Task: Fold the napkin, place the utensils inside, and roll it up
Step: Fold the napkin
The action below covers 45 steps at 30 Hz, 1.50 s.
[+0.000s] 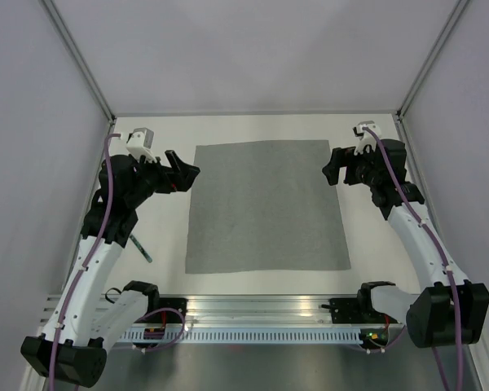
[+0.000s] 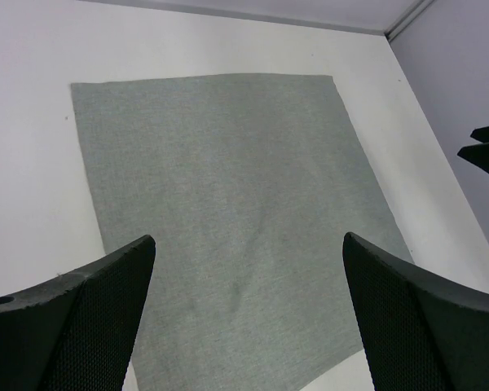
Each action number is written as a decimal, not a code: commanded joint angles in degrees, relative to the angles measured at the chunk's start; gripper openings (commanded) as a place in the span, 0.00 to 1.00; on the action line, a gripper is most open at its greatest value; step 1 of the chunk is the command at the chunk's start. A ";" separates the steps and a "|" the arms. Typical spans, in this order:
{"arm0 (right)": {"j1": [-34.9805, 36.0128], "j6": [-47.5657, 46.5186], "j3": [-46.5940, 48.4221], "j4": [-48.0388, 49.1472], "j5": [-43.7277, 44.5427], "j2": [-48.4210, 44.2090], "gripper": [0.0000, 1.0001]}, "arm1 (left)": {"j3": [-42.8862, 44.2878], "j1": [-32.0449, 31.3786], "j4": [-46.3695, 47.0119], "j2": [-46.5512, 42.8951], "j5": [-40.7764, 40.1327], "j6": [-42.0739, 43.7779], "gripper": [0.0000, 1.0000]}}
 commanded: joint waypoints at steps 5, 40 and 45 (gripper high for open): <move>-0.15 0.81 2.56 -0.29 4.07 -1.10 0.98 | 0.74 -3.04 2.80 0.47 -0.16 -0.58 1.00; -11.40 4.77 9.41 -3.81 14.00 7.88 0.98 | 32.20 -67.39 20.46 68.66 -30.06 1.70 0.77; -11.49 4.50 8.89 -3.28 14.09 7.43 0.98 | 33.17 -68.09 25.21 72.19 -28.47 3.11 0.72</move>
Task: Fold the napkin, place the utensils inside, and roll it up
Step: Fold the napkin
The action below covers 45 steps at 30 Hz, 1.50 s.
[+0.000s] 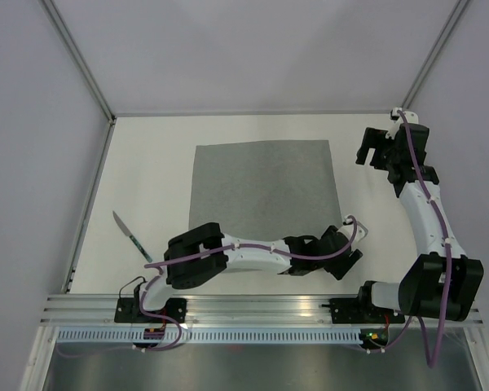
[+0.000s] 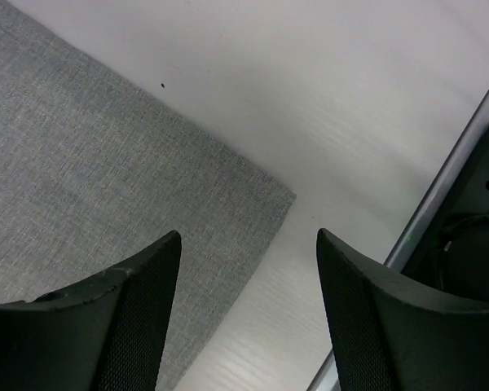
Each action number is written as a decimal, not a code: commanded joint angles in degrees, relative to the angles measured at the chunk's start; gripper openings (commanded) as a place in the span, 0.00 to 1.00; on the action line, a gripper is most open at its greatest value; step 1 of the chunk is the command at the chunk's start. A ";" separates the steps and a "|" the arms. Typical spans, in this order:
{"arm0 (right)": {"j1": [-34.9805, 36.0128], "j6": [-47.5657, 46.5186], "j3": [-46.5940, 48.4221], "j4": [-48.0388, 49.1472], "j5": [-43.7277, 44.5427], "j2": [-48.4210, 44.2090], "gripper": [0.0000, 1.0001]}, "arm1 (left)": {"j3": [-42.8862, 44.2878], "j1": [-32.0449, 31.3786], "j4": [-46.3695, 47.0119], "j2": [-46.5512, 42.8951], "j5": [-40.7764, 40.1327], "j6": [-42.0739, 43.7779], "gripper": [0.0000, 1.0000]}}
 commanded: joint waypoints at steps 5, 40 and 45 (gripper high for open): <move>-0.27 0.87 -0.95 0.24 1.11 -2.23 0.98 | 4.26 -1.41 7.28 4.62 -0.50 4.62 0.69; -0.27 0.61 -1.57 0.41 0.49 -2.49 0.98 | 5.94 -3.35 7.28 8.50 -6.13 8.76 0.02; -0.27 0.52 -1.65 0.33 0.49 -2.40 0.98 | 4.88 -3.26 7.45 5.07 -3.75 6.22 0.02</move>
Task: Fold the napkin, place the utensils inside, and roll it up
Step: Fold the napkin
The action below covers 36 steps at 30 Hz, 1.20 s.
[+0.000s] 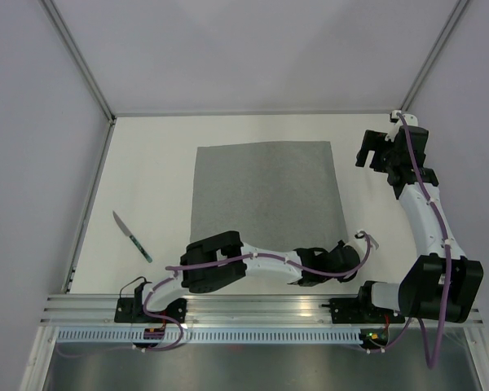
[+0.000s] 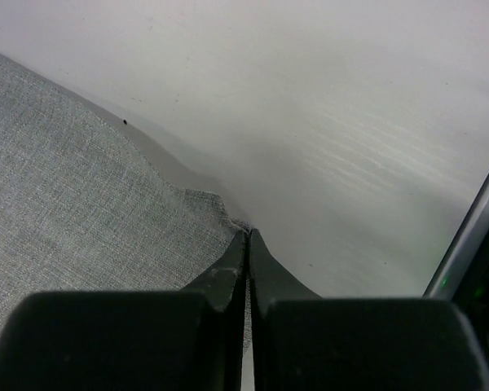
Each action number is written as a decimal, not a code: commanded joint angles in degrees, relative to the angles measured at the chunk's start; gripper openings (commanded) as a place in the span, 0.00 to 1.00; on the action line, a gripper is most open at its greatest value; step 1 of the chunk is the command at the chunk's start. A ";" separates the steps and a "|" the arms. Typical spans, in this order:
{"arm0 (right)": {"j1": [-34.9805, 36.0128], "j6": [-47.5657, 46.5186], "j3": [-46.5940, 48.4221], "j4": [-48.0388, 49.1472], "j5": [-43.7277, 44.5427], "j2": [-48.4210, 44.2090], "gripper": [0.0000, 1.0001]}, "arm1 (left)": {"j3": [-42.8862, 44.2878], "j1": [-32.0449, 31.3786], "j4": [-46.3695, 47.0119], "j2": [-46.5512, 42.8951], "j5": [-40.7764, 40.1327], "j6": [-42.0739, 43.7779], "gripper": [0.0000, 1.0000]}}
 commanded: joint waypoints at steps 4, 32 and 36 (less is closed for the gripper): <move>-0.25 0.46 -0.23 0.15 0.27 -1.29 0.98 | -0.22 0.06 0.00 -6.87 3.31 -3.66 0.02; -0.16 -0.42 0.03 -1.87 -6.14 -0.67 0.98 | -15.86 38.28 -4.57 -26.92 27.22 -20.09 0.02; -0.16 -0.86 0.20 -2.05 -6.76 -0.76 0.98 | -15.42 45.22 -5.19 -26.13 30.64 -20.45 0.02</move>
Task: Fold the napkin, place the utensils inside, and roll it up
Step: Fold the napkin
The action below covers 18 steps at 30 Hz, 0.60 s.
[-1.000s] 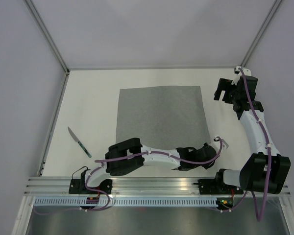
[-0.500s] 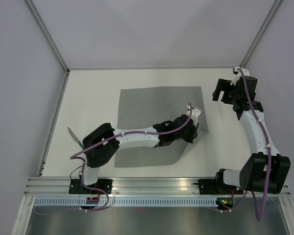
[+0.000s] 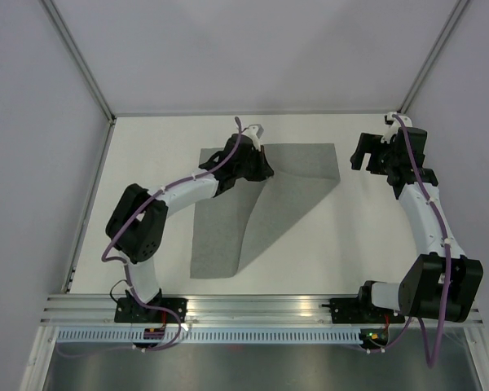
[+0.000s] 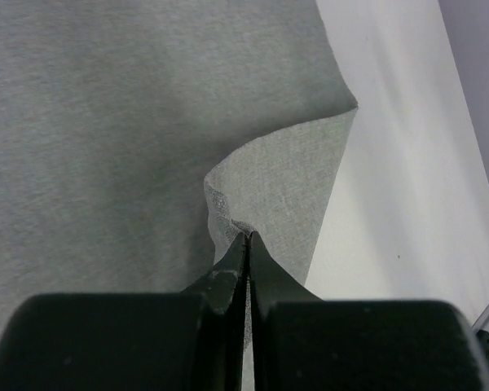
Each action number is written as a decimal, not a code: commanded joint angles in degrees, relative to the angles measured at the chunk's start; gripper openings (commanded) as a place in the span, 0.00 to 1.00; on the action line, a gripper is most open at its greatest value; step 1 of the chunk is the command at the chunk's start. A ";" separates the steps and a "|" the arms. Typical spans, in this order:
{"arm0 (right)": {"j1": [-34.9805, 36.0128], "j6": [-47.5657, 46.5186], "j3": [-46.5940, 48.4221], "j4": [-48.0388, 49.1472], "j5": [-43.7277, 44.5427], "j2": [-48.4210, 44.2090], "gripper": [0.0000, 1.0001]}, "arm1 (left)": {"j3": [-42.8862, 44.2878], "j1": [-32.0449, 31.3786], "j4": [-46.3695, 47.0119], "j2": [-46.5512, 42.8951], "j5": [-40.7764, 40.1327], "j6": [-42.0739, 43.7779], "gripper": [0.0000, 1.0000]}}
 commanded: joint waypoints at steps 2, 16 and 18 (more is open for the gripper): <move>-0.12 -0.51 0.44 -1.00 -1.34 -0.98 0.98 | 1.02 5.37 -1.84 -1.08 6.04 -2.70 0.02; -0.03 -0.78 0.01 -1.26 -3.18 -1.77 0.98 | 6.20 18.12 -5.63 2.70 11.40 -3.40 0.02; -0.03 -0.78 0.01 -1.35 -3.27 -1.77 0.98 | 6.73 19.44 -6.15 3.23 11.84 -3.40 0.02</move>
